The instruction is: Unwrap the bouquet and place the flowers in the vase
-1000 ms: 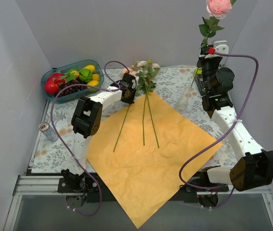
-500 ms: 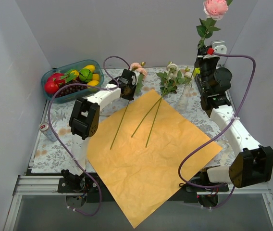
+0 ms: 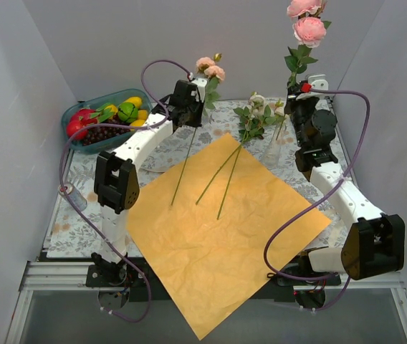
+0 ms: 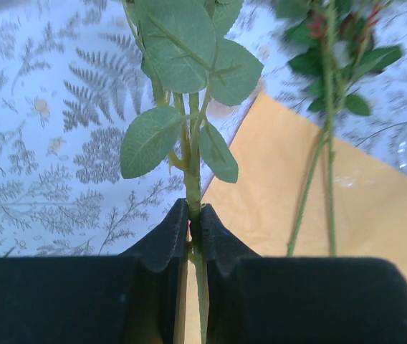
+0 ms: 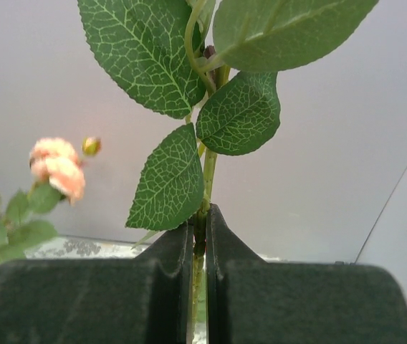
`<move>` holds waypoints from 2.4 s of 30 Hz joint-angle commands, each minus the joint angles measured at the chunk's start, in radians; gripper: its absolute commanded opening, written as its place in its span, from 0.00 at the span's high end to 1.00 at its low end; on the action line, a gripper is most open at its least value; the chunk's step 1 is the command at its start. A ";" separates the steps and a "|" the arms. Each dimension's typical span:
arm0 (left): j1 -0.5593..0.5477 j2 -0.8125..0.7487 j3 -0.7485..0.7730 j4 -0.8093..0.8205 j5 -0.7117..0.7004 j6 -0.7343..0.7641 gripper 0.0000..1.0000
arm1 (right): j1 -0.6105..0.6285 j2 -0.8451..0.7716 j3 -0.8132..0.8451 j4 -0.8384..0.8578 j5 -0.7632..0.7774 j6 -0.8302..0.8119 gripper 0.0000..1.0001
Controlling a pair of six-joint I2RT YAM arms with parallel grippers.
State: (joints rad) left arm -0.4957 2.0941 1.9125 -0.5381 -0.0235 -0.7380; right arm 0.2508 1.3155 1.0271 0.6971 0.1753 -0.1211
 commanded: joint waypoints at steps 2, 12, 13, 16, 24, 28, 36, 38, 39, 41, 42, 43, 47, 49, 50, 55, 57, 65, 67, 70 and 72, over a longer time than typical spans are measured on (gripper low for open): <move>-0.003 -0.164 0.155 0.004 0.094 0.043 1.00 | 0.001 -0.016 -0.059 0.090 0.001 0.040 0.99; -0.004 -0.462 0.004 0.357 0.192 0.063 1.00 | -0.001 0.031 -0.139 0.130 -0.016 0.089 0.97; -0.004 -0.509 -0.056 0.425 0.226 0.054 1.00 | 0.001 0.034 -0.139 0.128 -0.016 0.093 0.96; -0.003 -0.705 -0.399 0.850 0.301 -0.001 1.00 | 0.001 0.042 -0.150 0.125 -0.025 0.101 0.87; -0.004 -0.787 -0.566 1.046 0.393 -0.084 1.00 | 0.001 0.019 -0.239 0.163 -0.019 0.078 0.55; -0.004 -0.783 -0.547 1.021 0.395 -0.097 1.00 | -0.001 0.008 -0.268 0.182 -0.008 0.067 0.46; -0.004 -0.778 -0.537 1.052 0.401 -0.100 1.00 | 0.002 -0.103 -0.260 0.067 -0.028 0.101 0.43; -0.004 -0.769 -0.506 1.058 0.404 -0.110 1.00 | 0.010 -0.145 -0.253 0.019 -0.025 0.103 0.43; -0.004 -0.747 -0.491 1.061 0.416 -0.127 1.00 | 0.015 -0.183 -0.243 -0.061 -0.028 0.109 0.43; -0.004 -0.717 -0.455 1.069 0.431 -0.141 1.00 | 0.015 -0.219 -0.222 -0.142 -0.040 0.141 0.43; -0.006 -0.701 -0.414 1.073 0.448 -0.147 1.00 | 0.018 -0.248 -0.213 -0.203 -0.054 0.152 0.42; -0.004 -0.660 -0.388 1.070 0.445 -0.170 1.00 | 0.019 -0.260 -0.202 -0.244 -0.062 0.164 0.41; -0.006 -0.548 -0.239 1.052 0.441 -0.204 1.00 | 0.054 -0.332 -0.211 -0.382 -0.099 0.205 0.40; -0.007 -0.470 -0.134 1.037 0.450 -0.218 1.00 | 0.108 -0.380 -0.234 -0.416 -0.077 0.215 0.40; -0.006 -0.441 -0.100 1.031 0.454 -0.225 1.00 | 0.122 -0.390 -0.237 -0.460 -0.077 0.254 0.40; -0.012 -0.295 0.153 0.962 0.514 -0.273 1.00 | 0.257 -0.406 -0.289 -0.551 -0.057 0.366 0.41; -0.015 -0.226 0.226 0.922 0.557 -0.297 1.00 | 0.324 -0.357 -0.297 -0.573 -0.036 0.405 0.41; -0.061 0.001 0.584 0.871 0.602 -0.281 1.00 | 0.441 -0.001 -0.265 -0.553 0.122 0.498 0.45; -0.076 0.021 0.580 0.898 0.609 -0.267 1.00 | 0.459 0.066 -0.234 -0.553 0.202 0.508 0.45; -0.086 0.014 0.517 0.964 0.600 -0.274 1.00 | 0.478 0.160 -0.213 -0.469 0.256 0.508 0.44; -0.090 0.012 0.484 1.006 0.586 -0.278 1.00 | 0.488 0.227 -0.176 -0.450 0.305 0.520 0.43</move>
State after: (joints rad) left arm -0.5751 2.1380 2.4294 0.3790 0.5674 -1.0157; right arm 0.7185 1.4773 0.7635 0.1295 0.3412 0.3645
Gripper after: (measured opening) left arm 0.056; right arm 0.561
